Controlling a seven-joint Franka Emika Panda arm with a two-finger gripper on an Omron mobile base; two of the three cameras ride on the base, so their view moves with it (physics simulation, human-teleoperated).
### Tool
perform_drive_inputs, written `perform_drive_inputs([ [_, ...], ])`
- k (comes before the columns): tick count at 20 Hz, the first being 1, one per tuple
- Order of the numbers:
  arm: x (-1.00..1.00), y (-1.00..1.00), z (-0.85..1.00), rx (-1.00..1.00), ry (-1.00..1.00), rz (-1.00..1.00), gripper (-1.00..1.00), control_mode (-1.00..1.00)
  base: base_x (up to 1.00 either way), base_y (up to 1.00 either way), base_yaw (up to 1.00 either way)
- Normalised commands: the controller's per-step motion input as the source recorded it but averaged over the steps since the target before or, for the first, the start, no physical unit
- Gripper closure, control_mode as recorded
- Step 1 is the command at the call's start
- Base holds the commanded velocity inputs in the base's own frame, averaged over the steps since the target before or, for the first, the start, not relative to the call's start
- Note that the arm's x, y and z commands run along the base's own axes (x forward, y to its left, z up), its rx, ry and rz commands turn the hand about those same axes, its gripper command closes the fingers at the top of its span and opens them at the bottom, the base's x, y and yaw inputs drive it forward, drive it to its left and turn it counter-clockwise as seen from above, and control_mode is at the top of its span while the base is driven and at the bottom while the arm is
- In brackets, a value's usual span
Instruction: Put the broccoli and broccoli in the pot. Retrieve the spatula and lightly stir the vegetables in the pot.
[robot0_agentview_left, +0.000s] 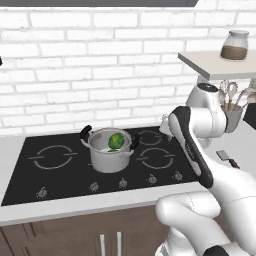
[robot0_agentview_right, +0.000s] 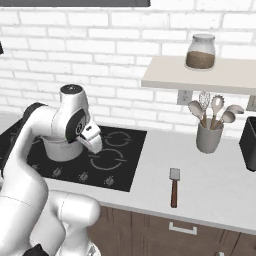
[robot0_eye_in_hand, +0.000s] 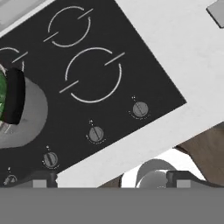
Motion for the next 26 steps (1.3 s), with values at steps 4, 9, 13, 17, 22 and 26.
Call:
perform_drive_inputs([
  [4,-0.39,-1.0,-0.23,-0.15,0.18,0.0,-1.0,-1.0,0.0,0.0,0.0],
  [9,-0.32,-1.0,-0.19,-0.17,0.13,0.0,-1.0,-1.0,0.0,0.0,0.0],
  [13,-0.13,-1.0,-0.15,-0.09,0.11,0.02,-1.0,-1.0,0.0,0.0,0.0],
  [17,-0.29,-1.0,-0.3,-0.01,0.05,0.02,-1.0,-1.0,0.0,0.0,0.0],
  [22,0.05,-1.0,-0.46,0.08,0.08,0.08,-1.0,-1.0,0.0,0.0,0.0],
  [26,0.31,-0.72,-0.53,0.09,0.1,0.15,-1.0,-1.0,0.0,0.0,0.0],
])
